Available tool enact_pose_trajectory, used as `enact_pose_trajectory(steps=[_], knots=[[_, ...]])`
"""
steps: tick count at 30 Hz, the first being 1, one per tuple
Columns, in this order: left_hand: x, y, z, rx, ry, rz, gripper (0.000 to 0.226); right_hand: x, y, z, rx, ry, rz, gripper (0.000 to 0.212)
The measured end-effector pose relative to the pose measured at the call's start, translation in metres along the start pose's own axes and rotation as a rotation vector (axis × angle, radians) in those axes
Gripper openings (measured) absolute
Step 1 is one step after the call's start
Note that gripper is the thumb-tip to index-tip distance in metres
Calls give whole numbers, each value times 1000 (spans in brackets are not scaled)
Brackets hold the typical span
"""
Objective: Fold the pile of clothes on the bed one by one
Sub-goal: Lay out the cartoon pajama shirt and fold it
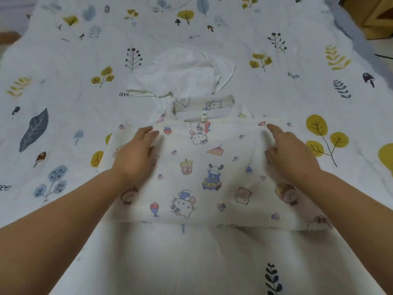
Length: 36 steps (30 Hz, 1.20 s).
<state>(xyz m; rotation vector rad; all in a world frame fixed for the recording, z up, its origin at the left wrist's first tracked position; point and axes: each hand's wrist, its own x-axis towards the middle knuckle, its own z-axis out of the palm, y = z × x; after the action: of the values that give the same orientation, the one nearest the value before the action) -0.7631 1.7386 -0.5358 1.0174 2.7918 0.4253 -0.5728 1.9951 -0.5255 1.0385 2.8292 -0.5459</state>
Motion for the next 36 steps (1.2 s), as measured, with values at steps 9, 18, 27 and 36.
enact_pose_trajectory(steps=[9, 18, 27, 36], knots=[[48, 2, 26, 80, -118, -117, 22, 61, 2, 13, -132, -93, 11, 29], [55, 0, 12, 1, 306, -247, 23, 69, 17, 10, -22, 148, 42, 20], [62, 16, 28, -192, 3, -505, 52, 76, -11, 10, 333, 186, 296, 36], [12, 40, 77, 271, -190, -64, 69, 2, -61, 81, -233, -258, -103, 82]])
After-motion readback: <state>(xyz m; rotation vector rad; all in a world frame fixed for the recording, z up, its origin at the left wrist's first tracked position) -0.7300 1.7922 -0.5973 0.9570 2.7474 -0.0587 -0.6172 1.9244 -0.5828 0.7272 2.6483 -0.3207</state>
